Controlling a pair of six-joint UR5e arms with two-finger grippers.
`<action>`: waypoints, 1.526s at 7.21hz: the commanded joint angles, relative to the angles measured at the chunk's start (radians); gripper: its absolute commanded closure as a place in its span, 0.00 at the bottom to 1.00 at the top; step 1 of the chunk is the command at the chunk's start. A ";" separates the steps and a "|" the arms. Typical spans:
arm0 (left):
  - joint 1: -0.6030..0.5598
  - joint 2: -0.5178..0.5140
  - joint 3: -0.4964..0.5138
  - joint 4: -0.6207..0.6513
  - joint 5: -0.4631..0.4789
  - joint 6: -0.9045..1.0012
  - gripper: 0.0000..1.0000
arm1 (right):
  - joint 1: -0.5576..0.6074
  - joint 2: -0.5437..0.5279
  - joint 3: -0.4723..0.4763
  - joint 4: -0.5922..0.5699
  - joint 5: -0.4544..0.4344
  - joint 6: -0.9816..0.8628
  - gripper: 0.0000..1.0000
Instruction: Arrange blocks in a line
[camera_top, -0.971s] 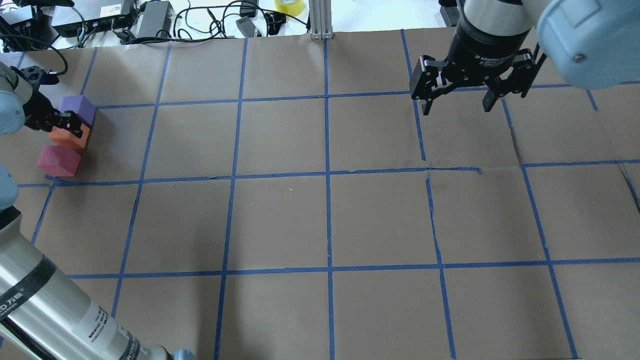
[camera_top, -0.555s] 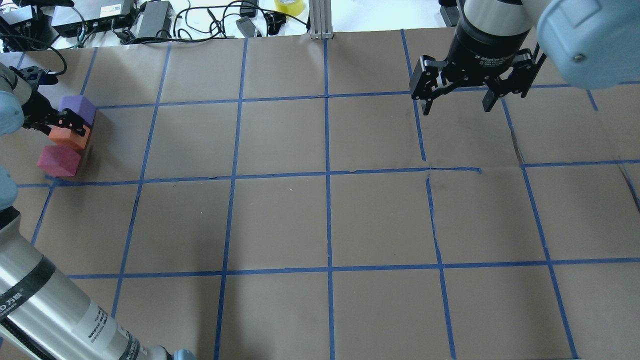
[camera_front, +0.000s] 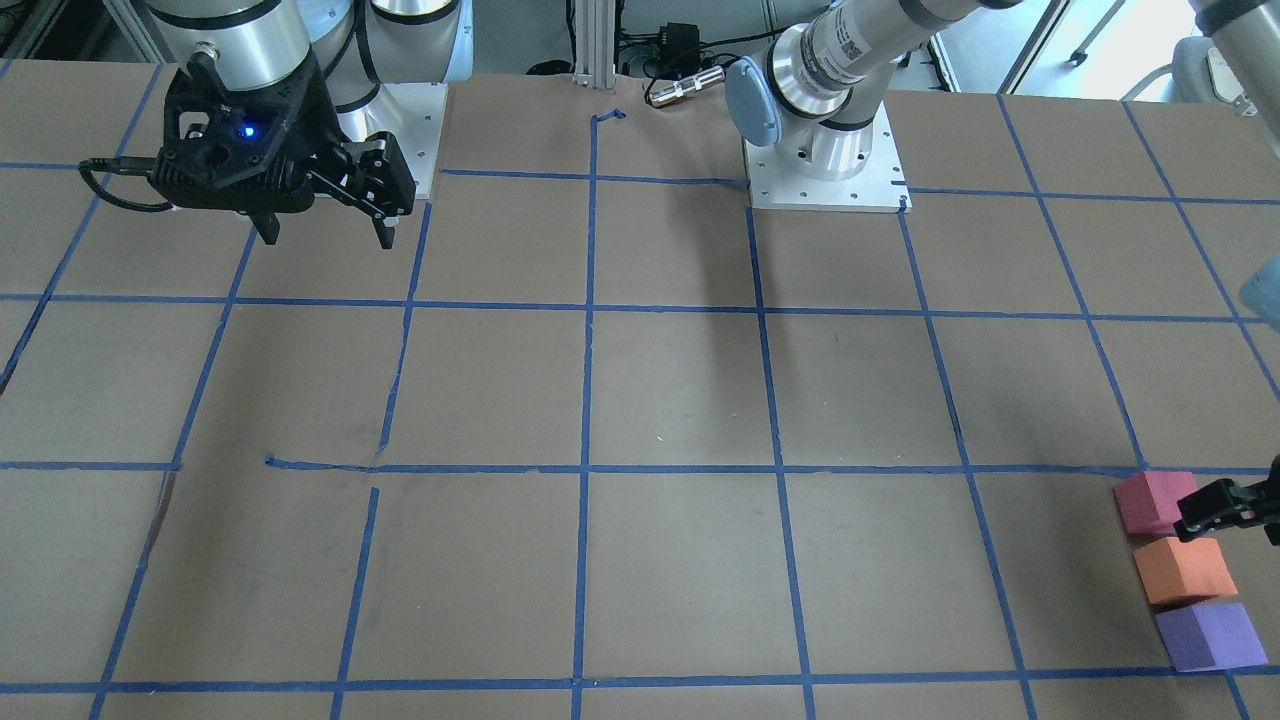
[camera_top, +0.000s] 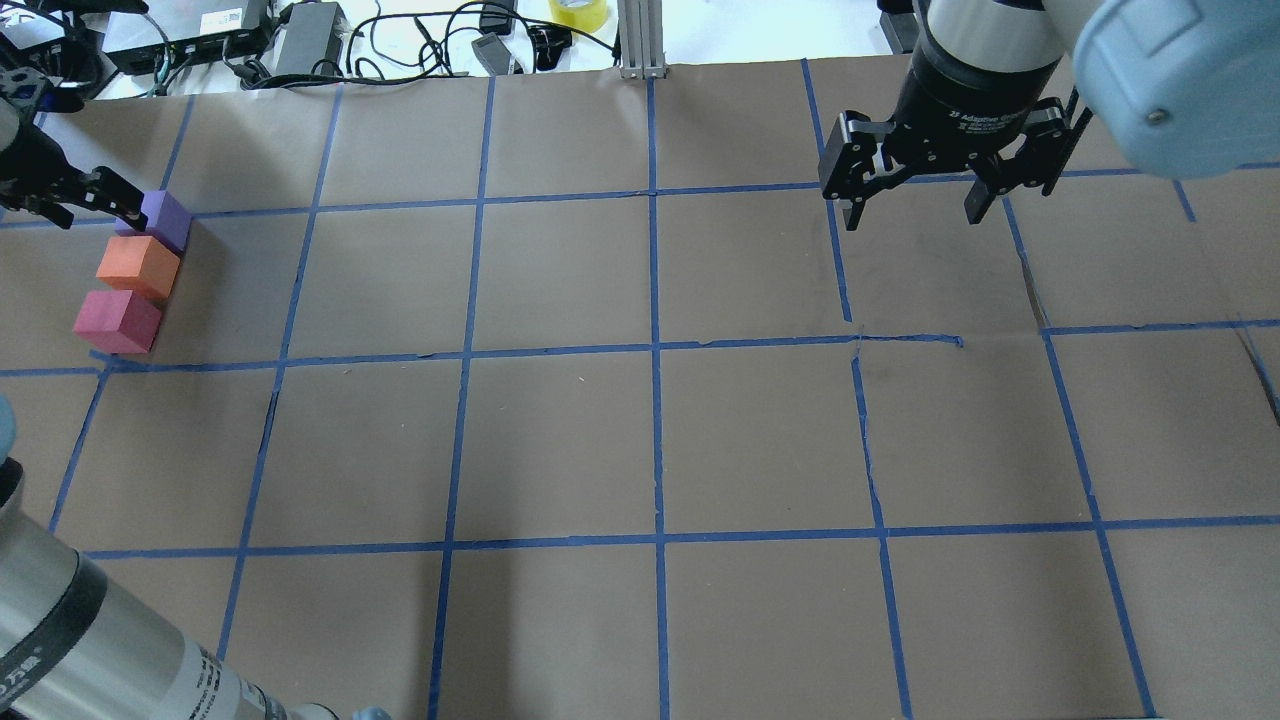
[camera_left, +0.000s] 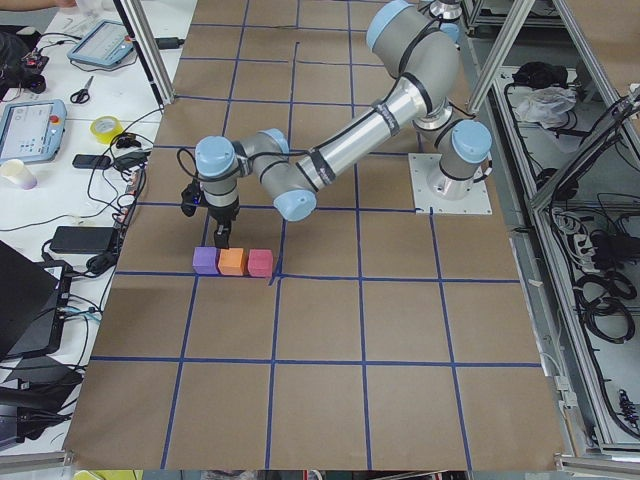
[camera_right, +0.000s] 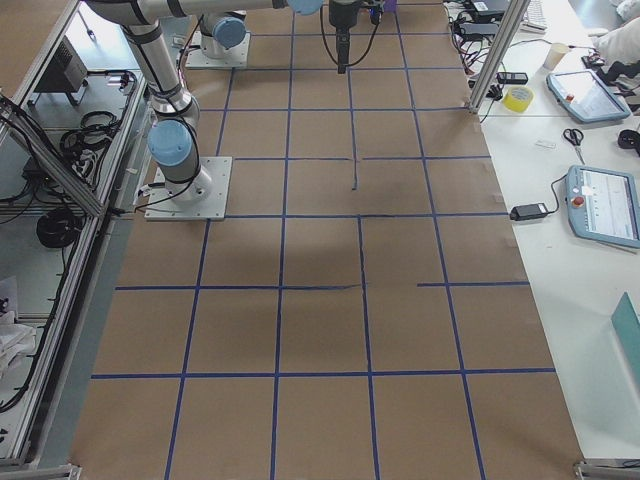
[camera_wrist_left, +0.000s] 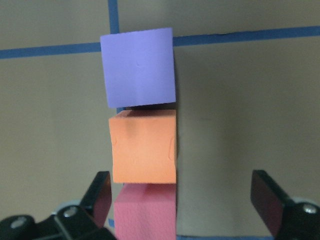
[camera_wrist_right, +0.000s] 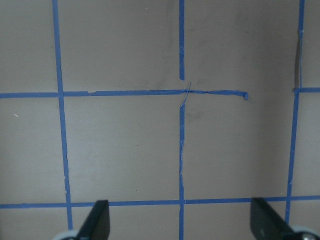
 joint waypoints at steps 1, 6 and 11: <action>-0.007 0.228 -0.007 -0.300 0.010 -0.021 0.00 | 0.000 0.002 0.001 0.000 0.000 0.000 0.00; -0.162 0.449 -0.072 -0.459 0.007 -0.268 0.00 | 0.000 0.008 0.001 -0.009 0.000 0.000 0.00; -0.602 0.455 -0.134 -0.234 0.022 -0.615 0.00 | 0.000 0.008 0.001 -0.009 0.000 -0.002 0.00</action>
